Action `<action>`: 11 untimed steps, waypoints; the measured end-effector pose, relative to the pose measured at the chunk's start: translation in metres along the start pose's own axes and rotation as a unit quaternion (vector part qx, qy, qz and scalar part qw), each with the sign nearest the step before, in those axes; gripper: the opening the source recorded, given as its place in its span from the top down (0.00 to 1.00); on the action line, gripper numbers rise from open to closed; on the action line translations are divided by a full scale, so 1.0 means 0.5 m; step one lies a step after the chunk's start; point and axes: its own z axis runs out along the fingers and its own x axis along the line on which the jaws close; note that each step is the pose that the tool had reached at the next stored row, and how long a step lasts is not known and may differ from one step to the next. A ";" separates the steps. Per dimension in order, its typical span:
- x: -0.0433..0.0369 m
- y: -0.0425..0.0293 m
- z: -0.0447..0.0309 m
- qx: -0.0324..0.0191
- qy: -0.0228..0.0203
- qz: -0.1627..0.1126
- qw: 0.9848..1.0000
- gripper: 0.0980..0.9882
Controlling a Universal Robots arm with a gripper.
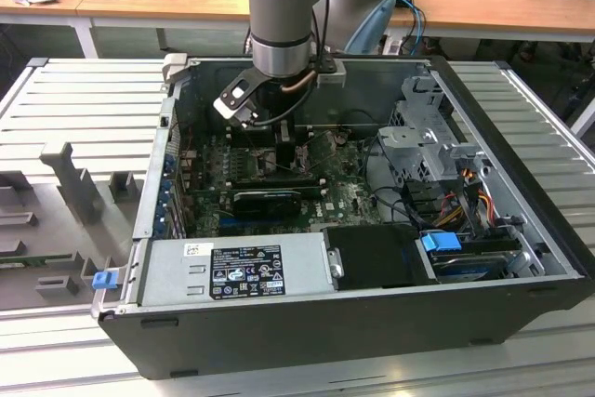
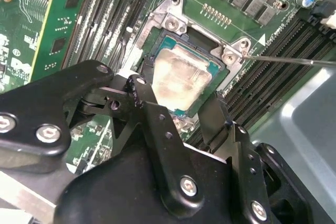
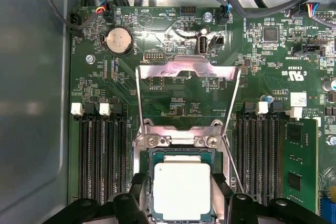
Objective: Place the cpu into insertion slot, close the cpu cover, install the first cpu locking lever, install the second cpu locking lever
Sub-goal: 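Place the cpu into insertion slot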
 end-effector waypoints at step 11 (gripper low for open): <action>-0.001 0.001 -0.016 0.000 0.000 0.000 1.000 0.80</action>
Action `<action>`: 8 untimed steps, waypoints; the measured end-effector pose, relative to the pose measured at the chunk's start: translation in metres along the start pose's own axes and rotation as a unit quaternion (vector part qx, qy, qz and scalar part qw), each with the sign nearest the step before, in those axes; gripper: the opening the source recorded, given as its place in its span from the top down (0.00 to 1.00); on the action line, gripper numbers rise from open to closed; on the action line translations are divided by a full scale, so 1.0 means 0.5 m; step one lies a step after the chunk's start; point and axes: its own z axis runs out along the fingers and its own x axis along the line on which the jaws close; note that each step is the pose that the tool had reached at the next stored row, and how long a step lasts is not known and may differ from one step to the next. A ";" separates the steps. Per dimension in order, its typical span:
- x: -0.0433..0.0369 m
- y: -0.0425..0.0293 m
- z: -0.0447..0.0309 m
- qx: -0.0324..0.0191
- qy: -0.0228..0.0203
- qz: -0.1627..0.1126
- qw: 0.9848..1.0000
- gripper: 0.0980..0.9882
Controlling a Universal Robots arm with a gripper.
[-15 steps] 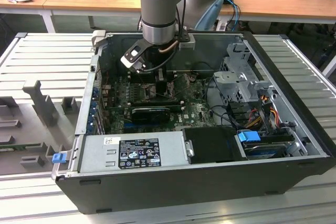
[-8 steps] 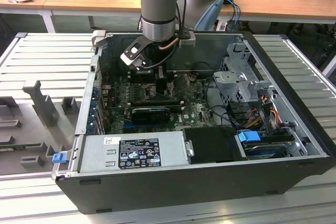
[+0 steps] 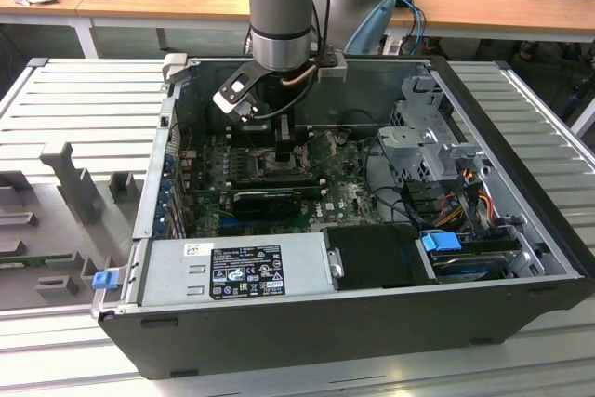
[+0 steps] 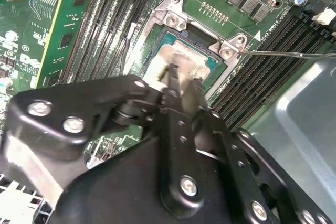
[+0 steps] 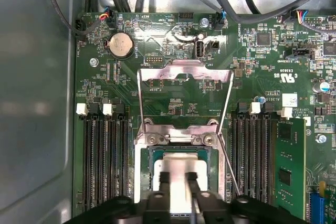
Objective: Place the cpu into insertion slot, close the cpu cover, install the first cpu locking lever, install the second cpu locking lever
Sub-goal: 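Place the cpu into insertion slot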
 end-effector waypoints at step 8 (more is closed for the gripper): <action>0.000 0.000 -0.003 0.000 0.000 0.000 1.000 0.99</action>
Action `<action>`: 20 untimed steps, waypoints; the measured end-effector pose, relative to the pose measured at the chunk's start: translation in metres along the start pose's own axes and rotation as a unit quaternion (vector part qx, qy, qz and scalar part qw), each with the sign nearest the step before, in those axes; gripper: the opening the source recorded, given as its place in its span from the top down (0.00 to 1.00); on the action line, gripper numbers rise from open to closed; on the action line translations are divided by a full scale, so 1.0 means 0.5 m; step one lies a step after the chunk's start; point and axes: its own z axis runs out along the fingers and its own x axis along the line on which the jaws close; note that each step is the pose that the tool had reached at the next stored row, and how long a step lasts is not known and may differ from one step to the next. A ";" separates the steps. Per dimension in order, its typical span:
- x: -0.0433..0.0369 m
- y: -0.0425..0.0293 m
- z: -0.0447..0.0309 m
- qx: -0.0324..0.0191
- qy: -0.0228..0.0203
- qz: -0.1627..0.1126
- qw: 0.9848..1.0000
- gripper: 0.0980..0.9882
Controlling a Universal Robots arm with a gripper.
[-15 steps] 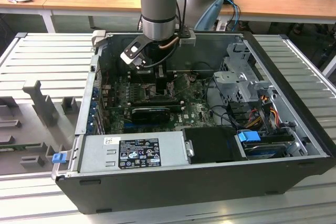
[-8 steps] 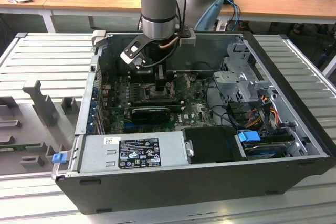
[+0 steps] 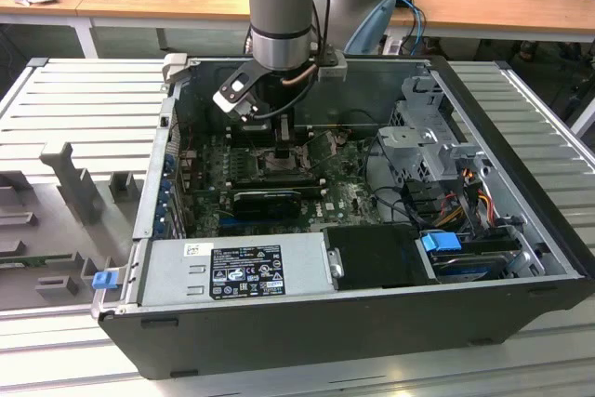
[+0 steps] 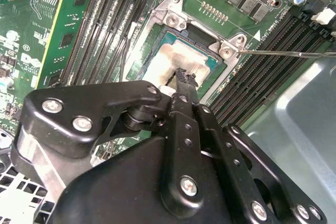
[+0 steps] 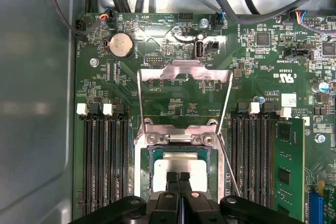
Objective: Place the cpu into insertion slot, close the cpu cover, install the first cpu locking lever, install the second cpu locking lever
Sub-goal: 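Place the cpu into insertion slot, then close the cpu cover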
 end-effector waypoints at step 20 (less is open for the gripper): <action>0.000 0.020 -0.050 0.006 0.000 0.000 1.000 0.99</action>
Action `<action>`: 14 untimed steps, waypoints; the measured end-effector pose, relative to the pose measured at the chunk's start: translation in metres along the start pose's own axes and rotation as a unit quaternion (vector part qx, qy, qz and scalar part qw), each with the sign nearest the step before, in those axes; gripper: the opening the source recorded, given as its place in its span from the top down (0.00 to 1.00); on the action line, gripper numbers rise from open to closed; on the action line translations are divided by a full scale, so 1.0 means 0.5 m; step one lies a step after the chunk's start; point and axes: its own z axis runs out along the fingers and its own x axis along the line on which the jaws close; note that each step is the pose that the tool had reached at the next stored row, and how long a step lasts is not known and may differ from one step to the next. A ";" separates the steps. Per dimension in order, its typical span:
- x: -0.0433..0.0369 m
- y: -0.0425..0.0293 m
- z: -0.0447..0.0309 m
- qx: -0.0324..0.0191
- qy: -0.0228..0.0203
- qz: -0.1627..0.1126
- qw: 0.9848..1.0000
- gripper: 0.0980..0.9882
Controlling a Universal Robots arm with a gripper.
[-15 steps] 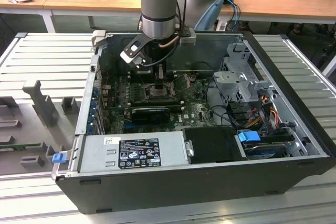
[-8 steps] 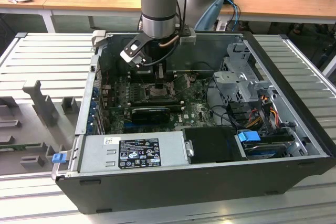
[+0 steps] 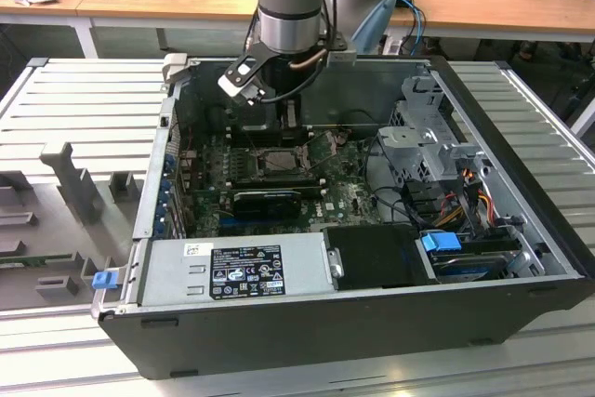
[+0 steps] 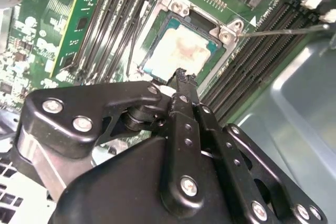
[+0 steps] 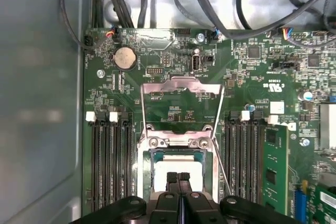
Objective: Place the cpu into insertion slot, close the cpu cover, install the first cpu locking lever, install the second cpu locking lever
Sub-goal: 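Close the cpu cover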
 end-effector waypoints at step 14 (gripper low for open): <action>0.000 0.021 -0.030 0.000 0.000 0.000 1.000 0.99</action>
